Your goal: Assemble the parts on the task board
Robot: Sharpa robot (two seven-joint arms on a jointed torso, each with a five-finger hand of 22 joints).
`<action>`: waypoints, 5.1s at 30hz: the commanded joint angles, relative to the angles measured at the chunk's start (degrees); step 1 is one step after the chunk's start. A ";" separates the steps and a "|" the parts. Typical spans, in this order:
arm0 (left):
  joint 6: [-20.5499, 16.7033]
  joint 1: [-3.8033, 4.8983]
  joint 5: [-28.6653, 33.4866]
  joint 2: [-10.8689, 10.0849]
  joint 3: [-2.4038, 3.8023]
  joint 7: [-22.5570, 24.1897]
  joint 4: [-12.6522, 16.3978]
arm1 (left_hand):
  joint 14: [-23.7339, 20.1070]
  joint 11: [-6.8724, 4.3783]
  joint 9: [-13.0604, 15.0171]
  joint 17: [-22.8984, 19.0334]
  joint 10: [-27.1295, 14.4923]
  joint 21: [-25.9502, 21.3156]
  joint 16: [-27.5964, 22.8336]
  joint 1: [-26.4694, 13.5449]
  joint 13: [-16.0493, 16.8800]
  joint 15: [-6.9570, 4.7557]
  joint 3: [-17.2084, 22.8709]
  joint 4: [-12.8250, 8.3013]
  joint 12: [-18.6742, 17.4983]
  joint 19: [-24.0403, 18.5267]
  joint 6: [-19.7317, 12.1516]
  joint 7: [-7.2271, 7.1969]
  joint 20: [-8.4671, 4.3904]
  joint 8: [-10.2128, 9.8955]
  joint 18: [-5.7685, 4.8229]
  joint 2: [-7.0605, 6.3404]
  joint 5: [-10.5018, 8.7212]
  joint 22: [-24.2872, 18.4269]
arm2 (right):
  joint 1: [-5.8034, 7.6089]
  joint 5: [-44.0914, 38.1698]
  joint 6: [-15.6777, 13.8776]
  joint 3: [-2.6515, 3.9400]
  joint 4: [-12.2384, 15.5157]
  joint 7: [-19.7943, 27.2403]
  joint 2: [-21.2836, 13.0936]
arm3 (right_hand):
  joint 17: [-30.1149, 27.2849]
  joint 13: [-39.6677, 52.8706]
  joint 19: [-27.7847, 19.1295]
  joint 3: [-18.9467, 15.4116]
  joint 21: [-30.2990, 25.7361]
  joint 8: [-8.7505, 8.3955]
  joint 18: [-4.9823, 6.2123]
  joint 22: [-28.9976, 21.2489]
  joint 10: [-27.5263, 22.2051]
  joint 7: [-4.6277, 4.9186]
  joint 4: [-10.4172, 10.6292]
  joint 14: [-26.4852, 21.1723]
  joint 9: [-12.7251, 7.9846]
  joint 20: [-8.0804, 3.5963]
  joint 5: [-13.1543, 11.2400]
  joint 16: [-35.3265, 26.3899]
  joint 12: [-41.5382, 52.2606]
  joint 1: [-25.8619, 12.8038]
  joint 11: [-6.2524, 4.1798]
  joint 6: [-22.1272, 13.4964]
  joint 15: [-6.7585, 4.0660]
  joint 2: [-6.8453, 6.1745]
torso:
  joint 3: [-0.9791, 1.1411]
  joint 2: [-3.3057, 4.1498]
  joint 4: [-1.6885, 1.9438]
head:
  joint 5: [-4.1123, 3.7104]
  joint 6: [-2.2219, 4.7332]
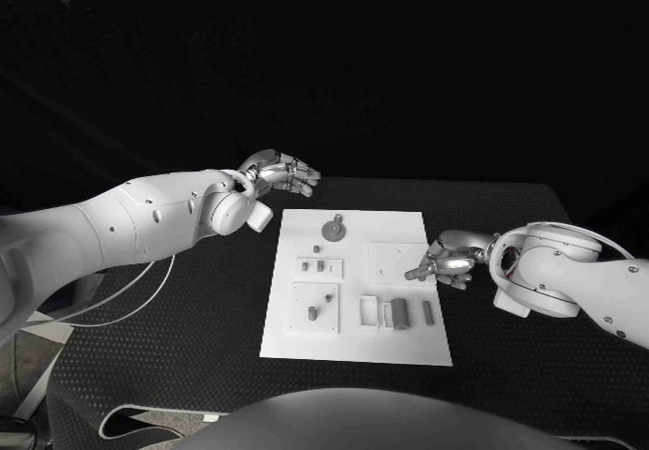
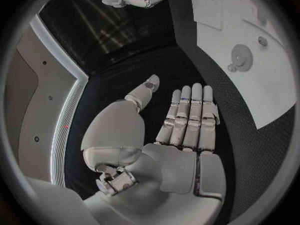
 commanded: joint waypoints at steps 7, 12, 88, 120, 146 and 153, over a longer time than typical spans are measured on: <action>1.12 0.02 0.35 0.15 0.03 0.60 0.28 | -0.15 0.02 -0.11 0.16 0.33 0.08 -0.48 -0.74 -0.07 0.39 -0.48 0.15 -0.41 0.13 0.02 -0.06 0.14 0.30 1.17 0.08 0.23 -0.15 | -0.64 0.88 4.19 -3.49 -3.59 -1.59 3.11 | 0.43 1.24 -0.29 0.02 0.60 -0.04 0.81 1.22 -0.56 0.07 1.16 -0.63 0.29 -0.42 0.01 0.76 0.71 -2.81 0.02 0.67 -0.58 -0.59 | 0.01 0.15 0.17 | -0.92 0.00; 1.14 0.02 0.35 0.18 0.03 0.63 0.27 | -0.15 0.02 -0.12 0.20 0.32 0.08 -0.51 -0.78 -0.08 0.39 -0.50 0.16 -0.42 0.14 0.01 -0.06 0.14 0.30 1.17 0.08 0.23 -0.18 | -1.70 -0.74 4.53 -3.58 -5.13 -1.70 4.69 | 0.49 1.46 -0.40 0.10 0.71 -0.20 0.81 1.21 -0.64 0.08 1.47 -0.71 0.34 -0.49 0.01 0.84 0.73 -3.58 0.02 0.61 -0.58 -0.70 | 0.05 0.16 0.14 | -0.89 0.00; 2.67 0.03 0.36 0.21 0.03 0.18 0.21 | -0.30 0.02 -0.27 0.87 0.35 0.08 -1.15 -1.18 -0.20 0.47 -0.56 0.39 -0.51 0.08 0.04 -0.11 0.20 0.48 1.22 0.42 0.23 -0.53 | -3.97 5.27 -0.79 -0.44 -4.97 -2.43 9.27 | 0.08 2.57 -1.00 10.36 3.12 -1.17 0.81 1.07 1.06 -0.10 -7.70 -0.65 1.42 0.42 0.01 1.24 -0.18 2.78 -0.13 2.88 -0.65 7.55 | -0.09 0.20 0.06 | -0.62 0.00; 3.56 0.03 0.36 0.19 0.03 -0.01 0.30 | -0.49 0.08 -0.42 1.30 0.26 0.06 -1.61 -1.79 -0.30 0.57 -0.69 0.82 -0.63 -0.05 -0.10 -0.06 0.28 0.51 1.24 0.63 0.23 -0.76 | -5.03 4.38 2.48 -2.76 -9.02 -2.66 13.50 | -0.12 2.35 -1.21 10.75 3.16 -1.58 0.81 1.04 1.20 -0.04 -7.47 -0.71 1.38 0.57 0.01 1.18 -0.67 0.55 -0.06 3.02 -0.57 6.93 | -0.01 0.25 0.19 | -1.17 0.00; 3.95 0.03 0.36 0.16 0.03 -0.06 0.28 | -0.51 0.09 -0.46 1.46 0.23 0.07 -1.74 -1.85 -0.33 0.59 -0.72 0.84 -0.66 -0.10 -0.14 -0.05 0.31 0.53 1.25 0.59 0.23 -0.83 | -5.69 3.41 0.37 -2.94 -10.79 -2.55 14.57 | -0.30 2.33 -1.18 10.98 3.04 -1.99 0.81 0.89 1.18 0.01 -5.92 -0.82 1.37 0.58 0.01 1.10 -0.93 -1.75 -0.01 2.94 -0.54 4.61 | -0.03 0.24 0.09 | -1.01 0.00; 3.94 0.03 0.36 0.14 0.03 -0.04 0.27 | -0.51 0.09 -0.47 1.52 0.24 0.07 -1.77 -1.85 -0.34 0.60 -0.72 0.84 -0.66 -0.11 -0.14 -0.05 0.31 0.54 1.26 0.59 0.23 -0.85 | -5.71 3.17 -0.38 -2.95 -10.84 -2.60 14.68 | -0.32 2.36 -1.13 11.24 3.03 -2.03 0.81 0.88 1.20 0.00 -5.49 -0.80 1.39 0.53 0.01 1.12 -0.94 -2.00 -0.03 2.97 -0.56 4.55 | -0.05 0.24 0.09 | -1.03 0.00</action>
